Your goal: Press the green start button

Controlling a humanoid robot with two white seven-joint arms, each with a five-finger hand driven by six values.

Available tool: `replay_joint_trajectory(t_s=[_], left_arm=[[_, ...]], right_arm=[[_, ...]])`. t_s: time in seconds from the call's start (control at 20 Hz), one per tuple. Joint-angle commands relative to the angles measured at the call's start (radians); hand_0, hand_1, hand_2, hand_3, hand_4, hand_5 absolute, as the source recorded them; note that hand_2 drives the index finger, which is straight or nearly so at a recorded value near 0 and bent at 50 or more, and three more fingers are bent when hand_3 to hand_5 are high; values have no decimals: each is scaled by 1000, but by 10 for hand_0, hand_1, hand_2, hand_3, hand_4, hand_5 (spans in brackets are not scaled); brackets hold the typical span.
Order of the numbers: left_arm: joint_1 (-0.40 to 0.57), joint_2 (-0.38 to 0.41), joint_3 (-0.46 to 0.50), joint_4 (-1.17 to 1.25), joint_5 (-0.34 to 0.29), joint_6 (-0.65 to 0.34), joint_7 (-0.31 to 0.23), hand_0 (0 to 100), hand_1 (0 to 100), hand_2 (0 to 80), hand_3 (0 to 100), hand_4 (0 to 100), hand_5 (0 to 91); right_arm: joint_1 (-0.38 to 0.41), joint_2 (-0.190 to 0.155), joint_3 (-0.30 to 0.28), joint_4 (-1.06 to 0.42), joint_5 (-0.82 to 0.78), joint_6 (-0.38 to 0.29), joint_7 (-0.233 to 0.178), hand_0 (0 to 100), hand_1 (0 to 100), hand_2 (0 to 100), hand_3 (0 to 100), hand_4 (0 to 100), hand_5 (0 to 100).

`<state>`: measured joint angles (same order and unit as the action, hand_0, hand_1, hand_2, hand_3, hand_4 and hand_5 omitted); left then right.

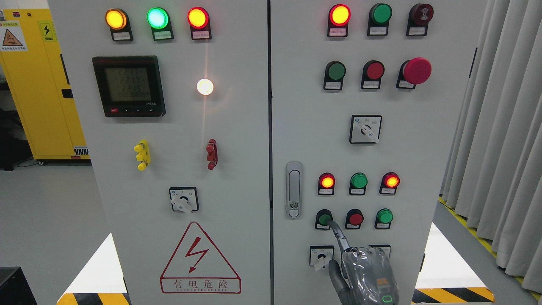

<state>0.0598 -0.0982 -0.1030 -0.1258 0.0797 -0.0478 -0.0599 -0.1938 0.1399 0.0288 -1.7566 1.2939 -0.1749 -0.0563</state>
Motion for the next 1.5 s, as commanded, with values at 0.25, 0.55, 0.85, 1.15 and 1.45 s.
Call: replay_joint_trajectory(t_s=[0.25, 0.55, 0.85, 1.15, 1.45], left_arm=[[0, 0, -1, 0, 0, 0, 0, 120, 556, 0, 0, 0, 0], [0, 0, 0, 0, 0, 0, 0, 120, 556, 0, 0, 0, 0], [0, 0, -1, 0, 0, 0, 0, 120, 556, 0, 0, 0, 0], [0, 0, 0, 0, 0, 0, 2, 120, 556, 0, 0, 0, 0], [-1, 0, 0, 0, 0, 0, 0, 120, 556, 0, 0, 0, 0]], right_arm=[[34, 1, 23, -99, -56, -20, -22, 744, 990, 0, 990, 1000, 1000], [83, 1, 82, -159, -181, -15, -25, 737, 954, 0, 982, 1000, 1000], [141, 0, 105, -159, -479, -37, -22, 719, 890, 13, 797, 855, 898], [238, -2, 117, -159, -792, -69, -14, 670, 798, 7, 282, 321, 340], [243, -5, 143, -141, -987, -87, -10, 687, 721, 0, 0, 0, 0]])
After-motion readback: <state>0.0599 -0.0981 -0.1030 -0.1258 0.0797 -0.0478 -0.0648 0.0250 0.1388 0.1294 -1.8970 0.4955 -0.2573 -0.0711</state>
